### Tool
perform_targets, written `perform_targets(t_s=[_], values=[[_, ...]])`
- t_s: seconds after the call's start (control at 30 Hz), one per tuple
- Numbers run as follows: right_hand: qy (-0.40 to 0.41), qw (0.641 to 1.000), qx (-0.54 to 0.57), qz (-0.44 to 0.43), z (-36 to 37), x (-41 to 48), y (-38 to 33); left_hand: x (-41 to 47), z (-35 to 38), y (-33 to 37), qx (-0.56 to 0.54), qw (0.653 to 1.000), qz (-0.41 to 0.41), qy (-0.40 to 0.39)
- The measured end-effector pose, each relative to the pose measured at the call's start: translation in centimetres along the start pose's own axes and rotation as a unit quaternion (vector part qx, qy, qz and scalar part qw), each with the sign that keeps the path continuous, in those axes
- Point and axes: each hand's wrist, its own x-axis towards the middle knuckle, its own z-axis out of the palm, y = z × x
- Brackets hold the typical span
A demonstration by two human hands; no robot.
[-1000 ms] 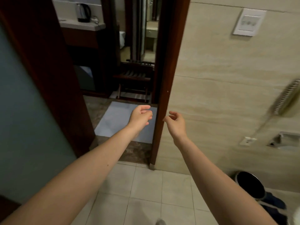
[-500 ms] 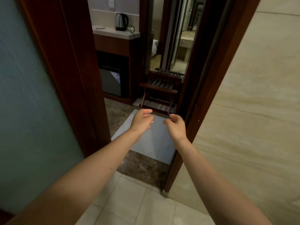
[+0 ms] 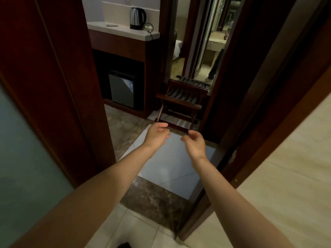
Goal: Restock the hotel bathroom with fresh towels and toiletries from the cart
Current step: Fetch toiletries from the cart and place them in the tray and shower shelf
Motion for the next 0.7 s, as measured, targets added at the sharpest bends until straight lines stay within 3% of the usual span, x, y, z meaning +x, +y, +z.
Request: perform_targets(t_s=[0.33, 0.7], values=[[0.087, 0.995, 0.042, 0.036, 5.4, 15.0, -2.2, 19.1, 1.7, 1.8, 0.056, 0.994, -0.001, -0.097], [0.214, 0.967, 0.082, 0.112, 8.5, 26.3, -2.0, 34.4, 5.3, 2.6, 0.139, 0.958, -0.009, -0.252]])
